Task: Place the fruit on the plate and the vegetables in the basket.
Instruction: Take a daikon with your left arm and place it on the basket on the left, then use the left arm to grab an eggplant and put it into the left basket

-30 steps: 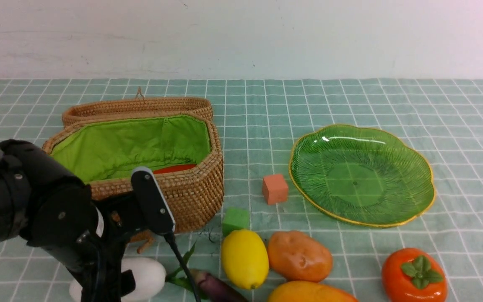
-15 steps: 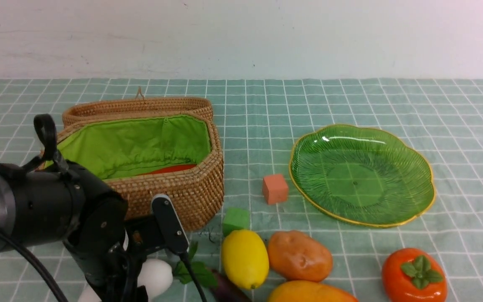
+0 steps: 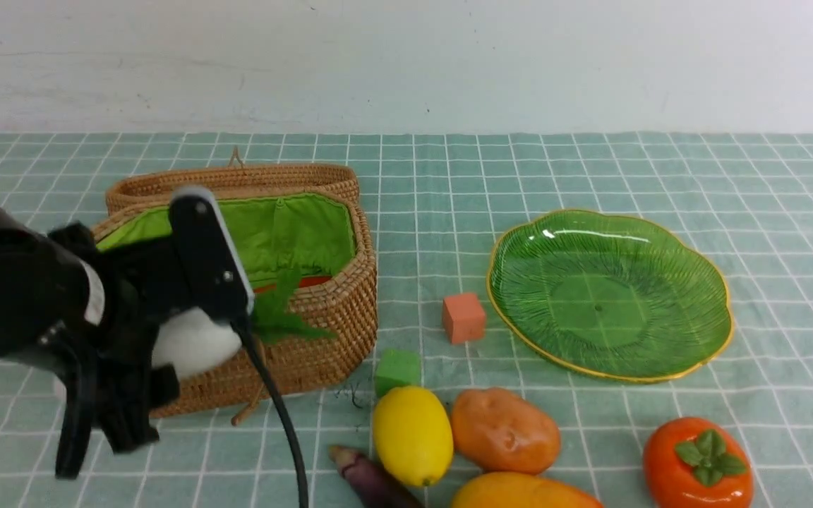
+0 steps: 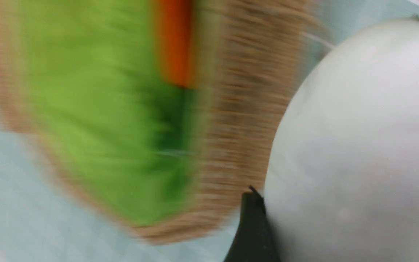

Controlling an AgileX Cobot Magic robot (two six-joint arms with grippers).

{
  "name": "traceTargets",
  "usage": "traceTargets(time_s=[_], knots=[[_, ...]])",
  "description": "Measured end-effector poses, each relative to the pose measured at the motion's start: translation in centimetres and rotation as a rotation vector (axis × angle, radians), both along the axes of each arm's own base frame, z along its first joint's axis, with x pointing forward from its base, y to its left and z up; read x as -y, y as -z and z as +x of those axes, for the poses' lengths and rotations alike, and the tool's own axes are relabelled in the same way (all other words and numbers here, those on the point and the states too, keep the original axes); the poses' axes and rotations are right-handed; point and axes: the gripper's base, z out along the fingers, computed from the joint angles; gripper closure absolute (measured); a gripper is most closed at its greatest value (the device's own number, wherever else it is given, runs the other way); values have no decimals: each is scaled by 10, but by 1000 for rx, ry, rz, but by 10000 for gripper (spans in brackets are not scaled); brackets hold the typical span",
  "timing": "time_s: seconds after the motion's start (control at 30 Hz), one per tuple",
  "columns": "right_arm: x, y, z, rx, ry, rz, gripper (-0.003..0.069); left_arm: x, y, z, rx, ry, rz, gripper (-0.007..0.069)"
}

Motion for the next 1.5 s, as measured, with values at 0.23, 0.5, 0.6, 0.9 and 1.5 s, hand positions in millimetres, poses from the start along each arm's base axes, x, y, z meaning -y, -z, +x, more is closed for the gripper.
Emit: traceTargets(time_s=[0.23,0.5,0.6,0.9,1.5], knots=[[0,0,0,0,0,0,417,8,-40,25,406,51,-65,116],[0,0,0,0,0,0,417,24,-2,63,405,18,-43,116],[0,0,0,0,0,0,417,29,17,75,380,-17,-60,116],[0,0,0,0,0,0,417,32,30,82,358,-121,-181,31],[0,0,0,0,0,0,417,10,-19,38,296,-472,-597,41]])
